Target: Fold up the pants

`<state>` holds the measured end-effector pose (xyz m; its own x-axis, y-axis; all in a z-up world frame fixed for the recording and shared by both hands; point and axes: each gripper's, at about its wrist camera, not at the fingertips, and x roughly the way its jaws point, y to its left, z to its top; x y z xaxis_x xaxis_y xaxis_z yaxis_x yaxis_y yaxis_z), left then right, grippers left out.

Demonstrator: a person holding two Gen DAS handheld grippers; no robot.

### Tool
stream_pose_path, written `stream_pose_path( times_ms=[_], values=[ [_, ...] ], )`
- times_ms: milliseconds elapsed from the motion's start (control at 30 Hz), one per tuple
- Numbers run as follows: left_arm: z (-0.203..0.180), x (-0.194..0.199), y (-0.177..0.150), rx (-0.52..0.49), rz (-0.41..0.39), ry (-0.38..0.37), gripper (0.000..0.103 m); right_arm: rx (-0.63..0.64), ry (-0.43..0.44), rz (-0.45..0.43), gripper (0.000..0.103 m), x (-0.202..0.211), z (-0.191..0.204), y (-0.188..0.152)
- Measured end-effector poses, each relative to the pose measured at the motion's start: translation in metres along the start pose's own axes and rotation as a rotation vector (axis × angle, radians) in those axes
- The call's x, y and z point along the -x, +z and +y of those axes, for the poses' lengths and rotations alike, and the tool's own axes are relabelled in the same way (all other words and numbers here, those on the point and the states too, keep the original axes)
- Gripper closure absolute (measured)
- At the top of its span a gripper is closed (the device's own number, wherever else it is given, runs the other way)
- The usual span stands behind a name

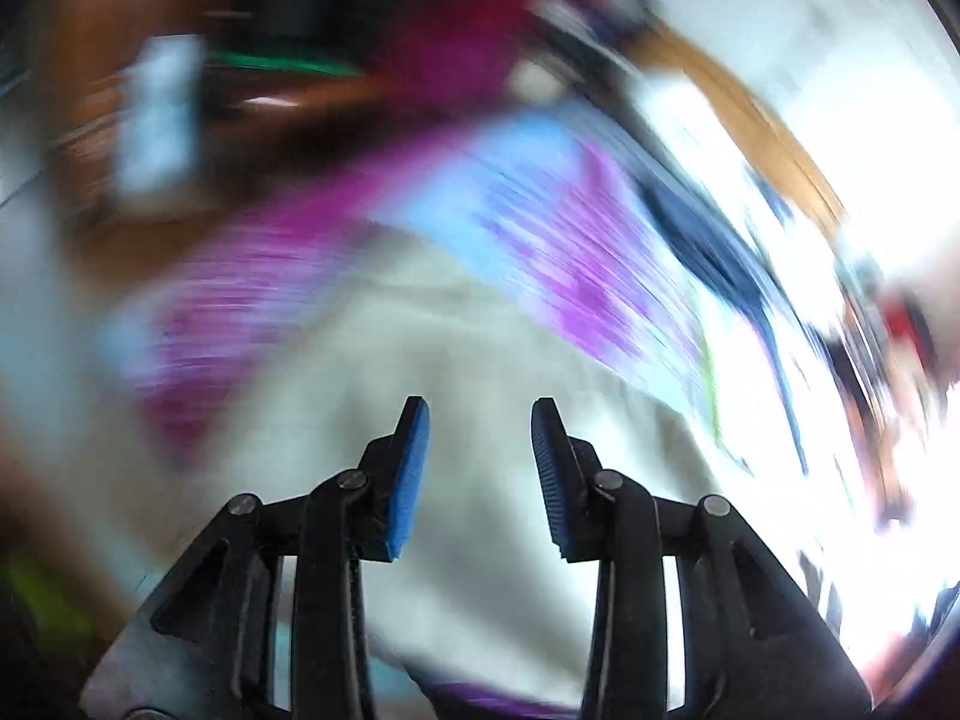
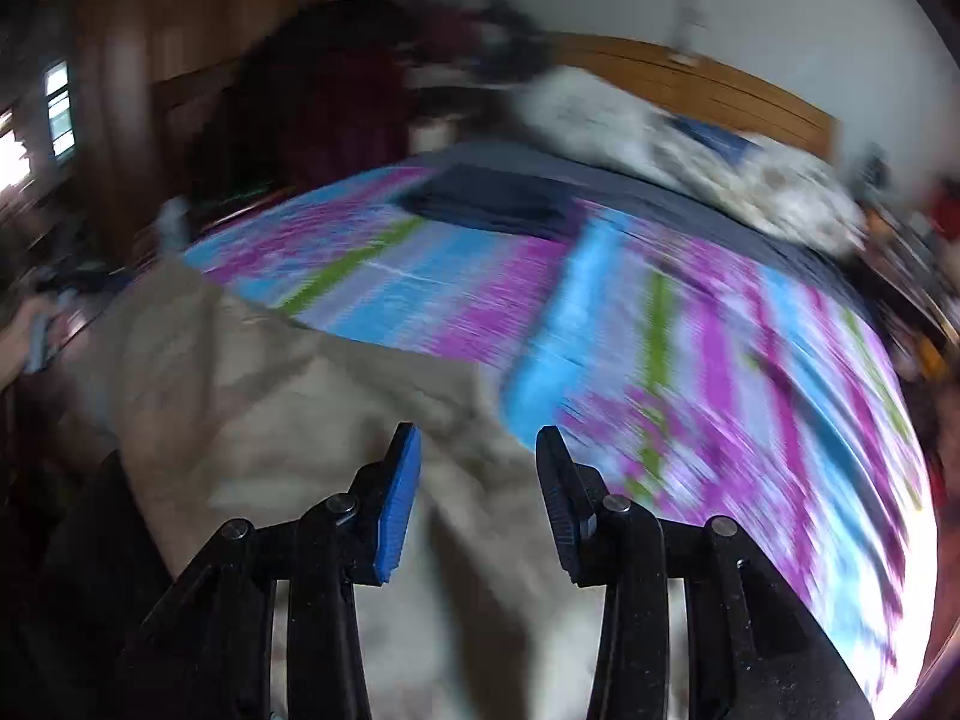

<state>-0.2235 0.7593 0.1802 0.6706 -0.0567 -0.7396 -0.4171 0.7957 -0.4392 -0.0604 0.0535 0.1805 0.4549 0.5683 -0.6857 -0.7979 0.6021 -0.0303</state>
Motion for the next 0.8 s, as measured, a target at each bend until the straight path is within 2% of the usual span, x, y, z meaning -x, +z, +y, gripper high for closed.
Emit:
stream_pose_path(
  times_ms=[67,100,133,167,233,333,467,533,567,600,633,733,800],
  values=[
    [-0.041,-0.040,-0.003,-0.085,0.088,-0.084,0.066,0.171,0.207,0.003,0.059,-0.067,0.047,0.047],
    [-0.060,-0.063,-0.007,-0.132,0.129,-0.108,0.065,0.242,0.309,0.034,0.059,-0.101,0.066,0.065],
    [-0.073,-0.078,-0.010,-0.168,0.147,-0.097,0.065,0.307,0.385,0.085,0.059,-0.135,0.084,0.079],
    [-0.083,-0.095,-0.015,-0.198,0.154,-0.055,0.065,0.361,0.437,0.141,0.059,-0.167,0.100,0.090],
    [-0.085,-0.111,-0.019,-0.176,0.159,0.004,0.066,0.431,0.499,0.209,0.059,-0.215,0.123,0.104],
    [-0.071,-0.098,-0.029,-0.124,0.099,-0.019,0.062,0.472,0.591,0.289,0.059,-0.261,0.136,0.111],
    [-0.053,-0.079,-0.040,-0.056,0.036,-0.036,0.056,0.488,0.579,0.390,0.059,-0.303,0.134,0.102],
    [-0.044,-0.075,-0.044,-0.015,0.019,-0.055,0.056,0.454,0.583,0.405,0.061,-0.311,0.125,0.094],
    [-0.041,-0.074,-0.044,0.001,0.009,-0.063,0.056,0.429,0.596,0.396,0.065,-0.310,0.121,0.091],
    [-0.037,-0.071,-0.045,0.013,0.001,-0.074,0.056,0.419,0.604,0.394,0.083,-0.309,0.118,0.089],
    [-0.034,-0.069,-0.046,0.021,-0.006,-0.083,0.056,0.428,0.593,0.391,0.095,-0.308,0.117,0.086],
    [-0.034,-0.066,-0.044,0.032,-0.014,-0.078,0.056,0.481,0.555,0.325,0.099,-0.289,0.118,0.088],
    [-0.037,-0.066,-0.040,0.041,-0.015,-0.070,0.054,0.430,0.543,0.275,0.099,-0.281,0.102,0.097]
  ],
)
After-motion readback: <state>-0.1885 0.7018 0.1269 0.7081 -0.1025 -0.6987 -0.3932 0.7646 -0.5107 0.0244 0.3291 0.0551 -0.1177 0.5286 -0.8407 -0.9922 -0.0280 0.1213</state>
